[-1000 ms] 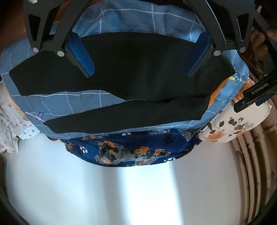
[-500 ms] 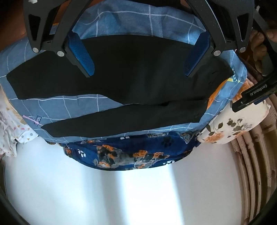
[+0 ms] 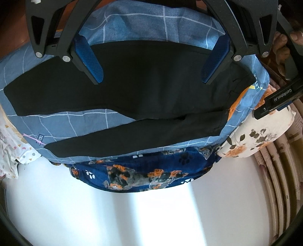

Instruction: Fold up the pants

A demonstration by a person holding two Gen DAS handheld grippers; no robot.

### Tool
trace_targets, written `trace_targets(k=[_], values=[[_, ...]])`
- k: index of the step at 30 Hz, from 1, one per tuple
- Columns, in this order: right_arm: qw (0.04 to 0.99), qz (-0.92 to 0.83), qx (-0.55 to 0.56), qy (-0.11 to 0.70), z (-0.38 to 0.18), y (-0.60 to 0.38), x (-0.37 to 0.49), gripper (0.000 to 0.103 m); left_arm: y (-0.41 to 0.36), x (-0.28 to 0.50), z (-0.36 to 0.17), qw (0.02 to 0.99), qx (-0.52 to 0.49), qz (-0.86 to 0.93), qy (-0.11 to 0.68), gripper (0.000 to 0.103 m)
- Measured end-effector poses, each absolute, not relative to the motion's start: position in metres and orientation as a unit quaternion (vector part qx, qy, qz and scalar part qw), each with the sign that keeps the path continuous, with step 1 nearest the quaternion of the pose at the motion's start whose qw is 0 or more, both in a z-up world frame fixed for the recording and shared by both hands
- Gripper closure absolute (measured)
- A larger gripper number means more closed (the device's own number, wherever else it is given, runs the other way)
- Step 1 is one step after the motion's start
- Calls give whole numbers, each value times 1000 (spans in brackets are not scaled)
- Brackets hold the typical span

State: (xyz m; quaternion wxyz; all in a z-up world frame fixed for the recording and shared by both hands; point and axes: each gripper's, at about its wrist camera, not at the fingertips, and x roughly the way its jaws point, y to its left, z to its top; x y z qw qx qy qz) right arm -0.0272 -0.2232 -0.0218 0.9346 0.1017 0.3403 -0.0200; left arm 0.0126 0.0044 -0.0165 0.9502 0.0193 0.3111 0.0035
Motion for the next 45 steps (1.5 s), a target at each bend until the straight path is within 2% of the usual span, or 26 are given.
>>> trace_targets(k=[4,9,15,16,18,23,28,31,33,34,35,42,43,44,45], values=[[931,-20,104,349,-27,-226,-23,0,6,18,-22,949,19,-26,314,0],[927,-21,110,358,-33,-229,-16,0,16,34,-24,958,44,-21,281,0],[923,-20,110,369,-40,-230,-4,0,45,102,-35,933,61,-15,354,0],[922,-20,111,372,-42,-230,-1,0,55,123,-38,928,54,-7,369,0],[918,-19,114,380,-47,-231,6,0,70,152,-44,922,32,-20,386,8],[907,-25,118,403,-62,-235,24,0,107,249,-76,879,-41,-108,462,8],[899,-32,117,420,-70,-238,41,0,117,310,-99,866,-34,-139,480,10],[895,-34,112,431,-75,-237,50,0,120,346,-115,856,-17,-144,496,23],[889,-35,111,442,-81,-235,55,0,120,363,-128,839,-16,-161,520,46],[887,-35,110,447,-83,-234,57,0,120,370,-134,833,-10,-162,529,51],[885,-34,108,451,-86,-233,59,0,118,377,-141,828,3,-160,537,55],[881,-39,101,460,-90,-229,68,0,118,399,-152,826,-12,-184,532,55],[880,-39,102,461,-91,-228,70,0,118,402,-153,825,-23,-183,534,58],[879,-38,102,464,-92,-227,70,0,117,404,-153,823,-33,-184,537,67],[878,-38,102,466,-93,-227,71,0,114,403,-151,826,-28,-176,535,71]])
